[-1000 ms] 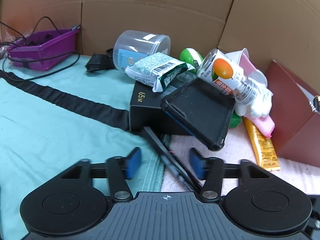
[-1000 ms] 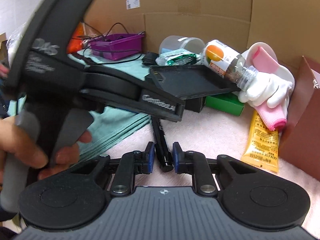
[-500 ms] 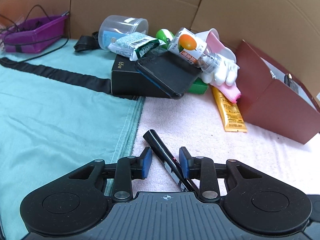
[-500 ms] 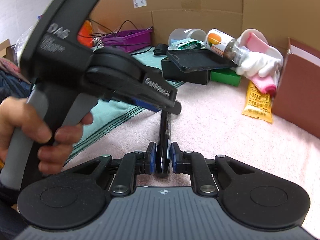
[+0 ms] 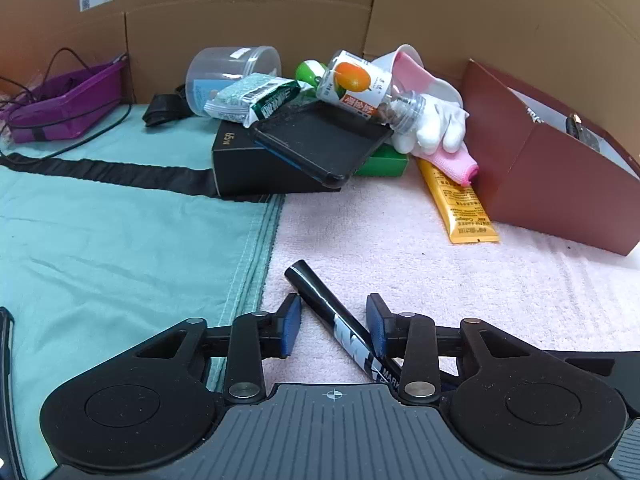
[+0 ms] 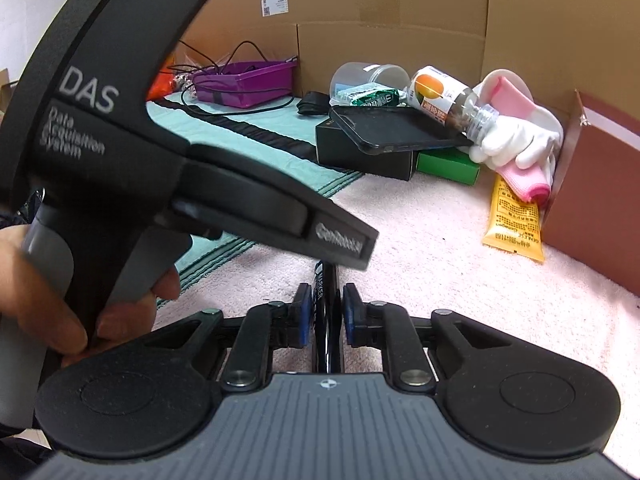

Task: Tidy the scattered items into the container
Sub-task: 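Close the left gripper on the black marker, then carry the black marker over the maroon box and release it inside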

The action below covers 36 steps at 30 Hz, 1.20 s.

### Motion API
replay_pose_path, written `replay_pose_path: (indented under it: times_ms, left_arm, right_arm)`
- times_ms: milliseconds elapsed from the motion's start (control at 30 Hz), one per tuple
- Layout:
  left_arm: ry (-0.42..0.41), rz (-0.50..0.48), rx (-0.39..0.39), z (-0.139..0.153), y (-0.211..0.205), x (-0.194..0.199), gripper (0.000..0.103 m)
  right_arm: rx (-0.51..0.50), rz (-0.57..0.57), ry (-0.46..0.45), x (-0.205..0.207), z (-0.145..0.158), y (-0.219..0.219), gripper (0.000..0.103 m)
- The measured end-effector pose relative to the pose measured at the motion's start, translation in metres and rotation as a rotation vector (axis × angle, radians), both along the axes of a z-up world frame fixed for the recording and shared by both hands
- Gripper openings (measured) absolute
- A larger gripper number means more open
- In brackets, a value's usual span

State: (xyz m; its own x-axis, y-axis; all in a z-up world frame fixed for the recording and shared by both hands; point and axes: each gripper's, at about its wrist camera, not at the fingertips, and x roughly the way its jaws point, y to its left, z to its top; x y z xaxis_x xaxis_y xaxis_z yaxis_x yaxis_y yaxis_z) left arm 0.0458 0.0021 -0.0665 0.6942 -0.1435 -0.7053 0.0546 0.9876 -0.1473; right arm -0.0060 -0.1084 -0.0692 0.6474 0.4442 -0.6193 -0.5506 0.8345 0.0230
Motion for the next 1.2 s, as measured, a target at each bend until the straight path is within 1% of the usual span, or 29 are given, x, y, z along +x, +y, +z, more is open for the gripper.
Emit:
replay_pose_path:
  times_ms: [33, 133, 267, 367, 467, 600, 767, 900, 1067, 1200]
  left_arm:
    - [0.004, 0.009, -0.011, 0.001, 0.002, -0.001, 0.031]
    - [0.006, 0.018, -0.032, 0.006, 0.004, -0.005, 0.029]
    - [-0.008, -0.004, -0.065, 0.017, -0.006, -0.009, 0.027]
    - [-0.037, -0.033, -0.063, 0.028, -0.021, -0.012, 0.027]
    - [-0.069, -0.073, -0.061, 0.041, -0.039, -0.011, 0.027]
    - [-0.119, -0.127, -0.078, 0.064, -0.065, -0.004, 0.027]
    - [-0.203, -0.205, -0.075, 0.098, -0.103, 0.012, 0.027]
    - [-0.25, -0.248, -0.071, 0.12, -0.131, 0.03, 0.026]
    - [-0.274, -0.276, -0.109, 0.141, -0.147, 0.064, 0.026]
    - [-0.276, -0.3, -0.108, 0.142, -0.157, 0.089, 0.026]
  right_arm:
    - [0.003, -0.001, 0.001, 0.0, 0.0, 0.0, 0.017]
    - [0.041, -0.001, 0.02, -0.004, 0.003, -0.004, 0.017]
    - [0.051, -0.017, 0.003, -0.011, 0.01, -0.01, 0.017]
    - [0.08, -0.045, -0.006, -0.015, 0.017, -0.024, 0.017]
    - [0.093, -0.076, -0.034, -0.02, 0.026, -0.038, 0.017]
    - [0.099, -0.13, -0.097, -0.026, 0.041, -0.057, 0.017]
    - [0.123, -0.202, -0.185, -0.023, 0.067, -0.09, 0.017]
    - [0.135, -0.258, -0.246, -0.014, 0.087, -0.114, 0.017]
    - [0.1, -0.296, -0.319, 0.01, 0.108, -0.126, 0.017]
    - [0.114, -0.311, -0.334, 0.037, 0.116, -0.134, 0.017]
